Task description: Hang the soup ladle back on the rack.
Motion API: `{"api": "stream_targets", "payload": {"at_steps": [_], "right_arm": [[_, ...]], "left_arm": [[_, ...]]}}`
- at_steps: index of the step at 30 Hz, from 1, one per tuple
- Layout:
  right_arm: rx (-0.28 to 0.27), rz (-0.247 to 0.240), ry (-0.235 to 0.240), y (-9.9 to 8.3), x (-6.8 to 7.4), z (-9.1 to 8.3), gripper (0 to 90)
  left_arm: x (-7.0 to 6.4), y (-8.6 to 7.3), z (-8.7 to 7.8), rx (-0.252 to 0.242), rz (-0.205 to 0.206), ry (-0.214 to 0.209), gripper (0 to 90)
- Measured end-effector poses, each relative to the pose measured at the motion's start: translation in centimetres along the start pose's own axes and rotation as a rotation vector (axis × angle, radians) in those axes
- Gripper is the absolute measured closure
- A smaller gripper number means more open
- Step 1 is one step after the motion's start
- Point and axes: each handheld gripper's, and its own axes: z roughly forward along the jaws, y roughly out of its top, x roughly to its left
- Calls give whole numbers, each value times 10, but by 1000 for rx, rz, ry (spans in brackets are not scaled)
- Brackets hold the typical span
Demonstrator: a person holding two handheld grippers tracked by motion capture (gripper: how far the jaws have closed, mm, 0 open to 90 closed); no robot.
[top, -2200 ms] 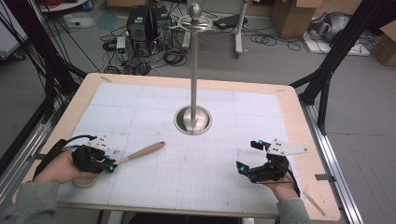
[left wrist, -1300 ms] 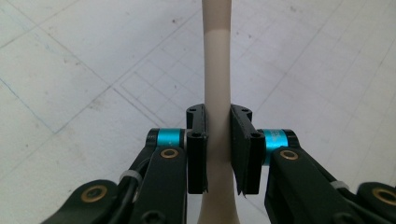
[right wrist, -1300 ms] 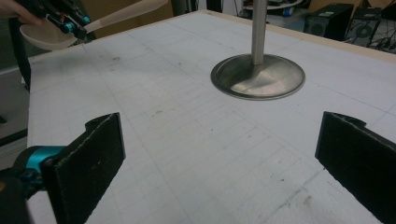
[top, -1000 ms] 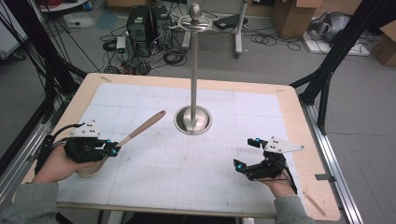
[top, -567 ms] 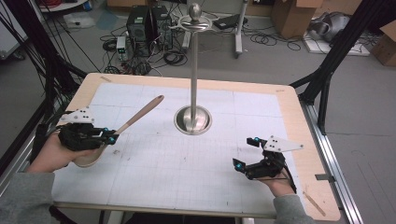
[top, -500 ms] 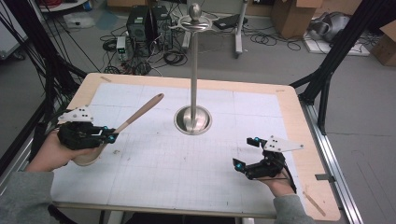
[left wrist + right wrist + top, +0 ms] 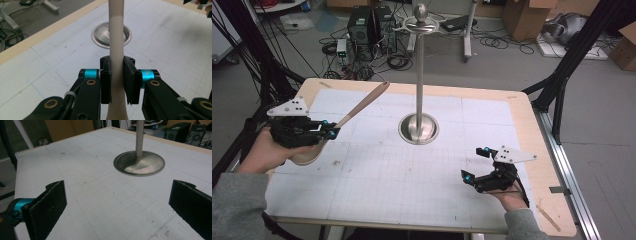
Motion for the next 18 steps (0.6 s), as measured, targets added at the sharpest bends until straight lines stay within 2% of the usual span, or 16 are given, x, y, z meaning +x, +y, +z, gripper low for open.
{"api": "stream_targets", "payload": {"at_steps": [7, 18], "right_arm": [[1, 7, 5, 0, 0, -1, 1], [2, 13, 3, 0, 1, -1, 1]], "left_arm": [[-3, 16, -1, -43, 6, 2, 773], [-4, 44, -12, -86, 43, 24, 773]]}}
